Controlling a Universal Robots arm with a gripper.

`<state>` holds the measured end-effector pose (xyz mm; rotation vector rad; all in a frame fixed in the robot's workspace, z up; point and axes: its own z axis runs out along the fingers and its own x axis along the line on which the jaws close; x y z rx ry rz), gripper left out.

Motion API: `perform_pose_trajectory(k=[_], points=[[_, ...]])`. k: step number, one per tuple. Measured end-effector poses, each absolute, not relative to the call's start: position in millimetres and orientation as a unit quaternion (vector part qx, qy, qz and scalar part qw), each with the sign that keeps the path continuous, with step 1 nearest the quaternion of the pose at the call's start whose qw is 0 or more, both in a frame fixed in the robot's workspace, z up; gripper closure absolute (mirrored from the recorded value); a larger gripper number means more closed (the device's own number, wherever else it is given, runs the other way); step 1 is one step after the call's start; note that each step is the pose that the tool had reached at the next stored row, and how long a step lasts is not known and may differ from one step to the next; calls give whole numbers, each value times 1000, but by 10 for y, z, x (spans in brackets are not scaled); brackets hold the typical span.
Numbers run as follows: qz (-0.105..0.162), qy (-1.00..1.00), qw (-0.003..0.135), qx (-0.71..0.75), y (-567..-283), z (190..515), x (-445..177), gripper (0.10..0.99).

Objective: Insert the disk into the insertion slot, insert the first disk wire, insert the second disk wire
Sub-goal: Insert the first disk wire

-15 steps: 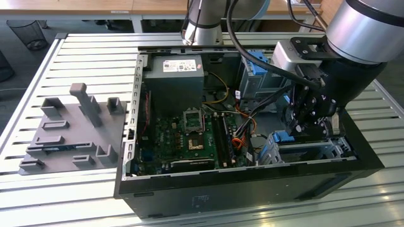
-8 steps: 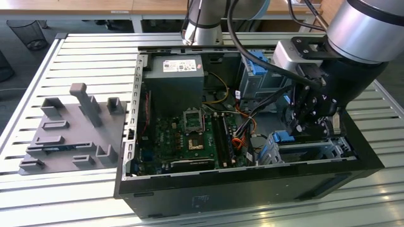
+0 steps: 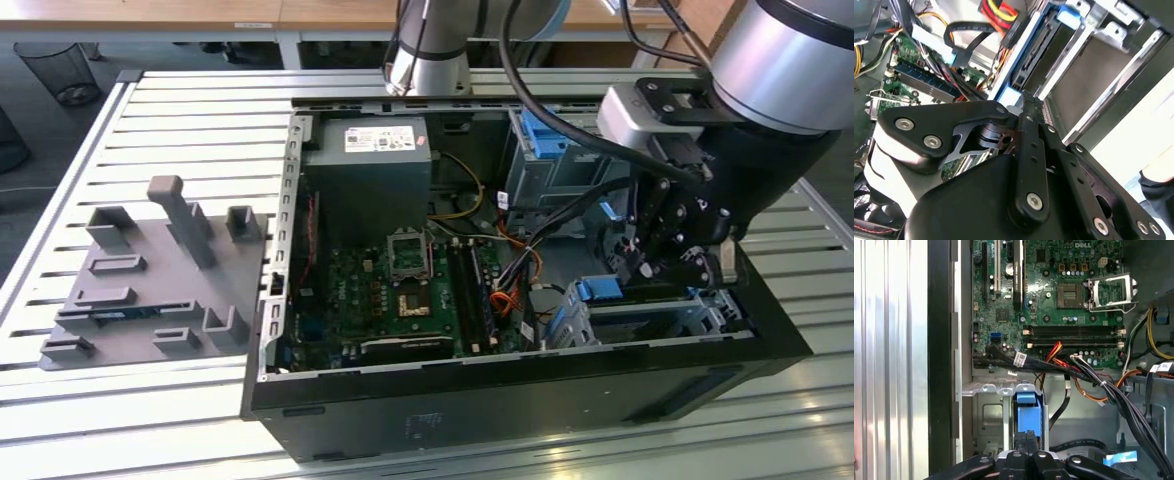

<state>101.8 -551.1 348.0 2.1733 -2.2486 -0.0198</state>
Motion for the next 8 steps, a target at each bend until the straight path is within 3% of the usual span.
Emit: perform_pose_trajectory(k=[8], points=[[-9, -719, 7, 695, -5507, 3481, 1280, 980]])
